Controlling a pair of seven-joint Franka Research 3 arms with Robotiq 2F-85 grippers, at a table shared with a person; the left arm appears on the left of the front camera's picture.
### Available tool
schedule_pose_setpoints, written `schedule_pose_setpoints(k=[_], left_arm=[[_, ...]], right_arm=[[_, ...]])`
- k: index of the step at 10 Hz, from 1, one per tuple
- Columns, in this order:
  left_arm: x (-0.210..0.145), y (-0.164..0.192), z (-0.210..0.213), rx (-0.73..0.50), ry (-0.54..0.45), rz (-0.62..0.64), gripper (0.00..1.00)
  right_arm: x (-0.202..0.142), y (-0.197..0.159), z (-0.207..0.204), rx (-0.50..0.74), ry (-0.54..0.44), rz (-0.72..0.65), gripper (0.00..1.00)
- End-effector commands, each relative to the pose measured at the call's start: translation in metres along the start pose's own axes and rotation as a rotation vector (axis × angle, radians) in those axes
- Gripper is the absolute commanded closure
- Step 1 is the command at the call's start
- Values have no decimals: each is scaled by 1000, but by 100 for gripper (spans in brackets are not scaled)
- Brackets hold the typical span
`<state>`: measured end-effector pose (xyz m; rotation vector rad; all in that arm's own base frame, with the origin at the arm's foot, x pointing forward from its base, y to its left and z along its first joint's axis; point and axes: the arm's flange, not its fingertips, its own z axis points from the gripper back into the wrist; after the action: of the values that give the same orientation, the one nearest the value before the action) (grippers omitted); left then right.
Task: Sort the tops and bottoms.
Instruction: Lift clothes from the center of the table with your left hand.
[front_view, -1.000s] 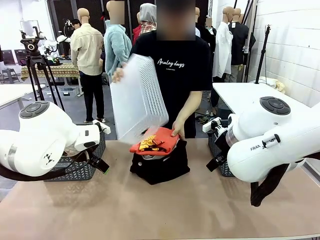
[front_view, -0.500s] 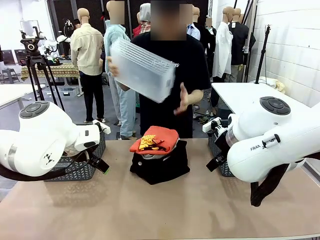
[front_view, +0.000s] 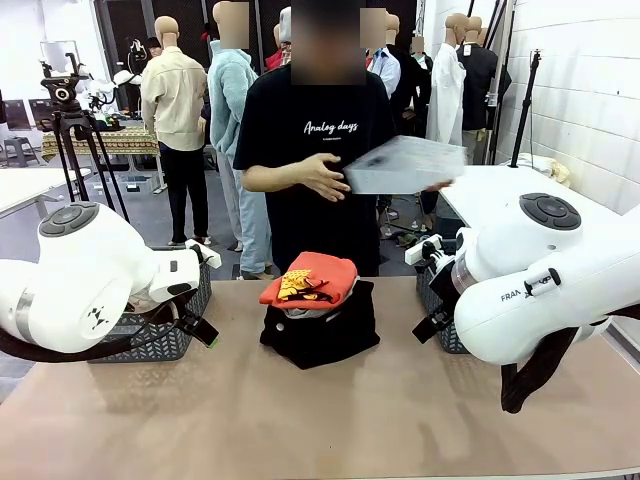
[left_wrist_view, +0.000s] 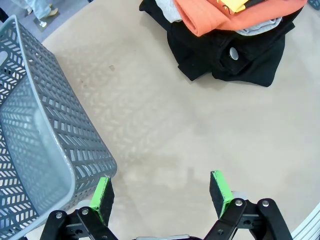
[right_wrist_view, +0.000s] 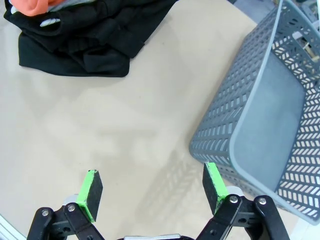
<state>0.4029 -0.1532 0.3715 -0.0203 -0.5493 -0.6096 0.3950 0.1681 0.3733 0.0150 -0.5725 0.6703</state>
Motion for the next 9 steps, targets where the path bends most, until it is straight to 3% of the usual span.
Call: schedule_pose_setpoints(k=[1, 9], left_arm=[[0, 2, 0, 0, 0, 4, 0], [0, 2, 0, 0, 0, 4, 0]], right_arm=[[0, 0, 0, 1, 0, -4, 0], [0, 0, 0, 1, 0, -4, 0]])
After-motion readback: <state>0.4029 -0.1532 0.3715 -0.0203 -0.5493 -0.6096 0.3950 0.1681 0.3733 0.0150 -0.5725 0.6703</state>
